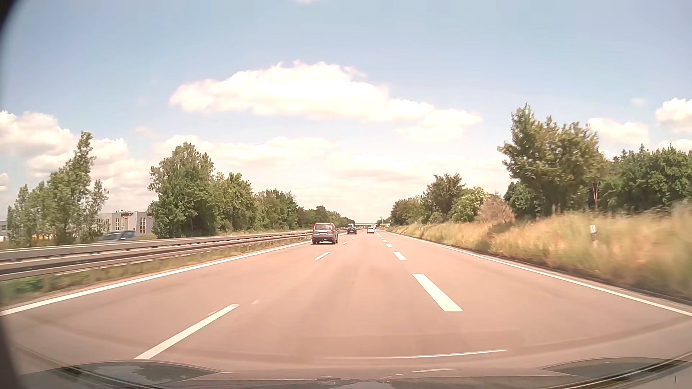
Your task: Follow the waypoints while adhering to traffic rules and regulations
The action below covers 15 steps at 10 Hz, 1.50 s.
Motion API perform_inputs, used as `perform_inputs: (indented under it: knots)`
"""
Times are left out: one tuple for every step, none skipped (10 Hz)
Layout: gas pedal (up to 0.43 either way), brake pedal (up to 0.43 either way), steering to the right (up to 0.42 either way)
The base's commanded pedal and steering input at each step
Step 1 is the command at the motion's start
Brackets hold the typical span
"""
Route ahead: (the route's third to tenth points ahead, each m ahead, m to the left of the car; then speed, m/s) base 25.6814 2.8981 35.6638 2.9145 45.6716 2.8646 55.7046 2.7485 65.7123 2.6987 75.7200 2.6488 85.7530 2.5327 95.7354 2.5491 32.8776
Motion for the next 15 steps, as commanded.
perform_inputs:
  knots:
    - [0.331, 0.012, -0.003]
    - [0.331, 0.012, 0.0]
    - [0.331, 0.012, 0.0]
    - [0.331, 0.012, 0.0]
    - [0.331, 0.012, 0.0]
    - [0.331, 0.012, 0.0]
    - [0.331, 0.012, 0.0]
    - [0.319, 0.012, 0.0]
    - [0.311, 0.012, 0.0]
    - [0.299, 0.012, -0.001]
    - [0.28, 0.012, -0.001]
    - [0.287, 0.012, -0.001]
    - [0.299, 0.012, -0.002]
    - [0.331, 0.012, -0.002]
    - [0.331, 0.012, -0.003]
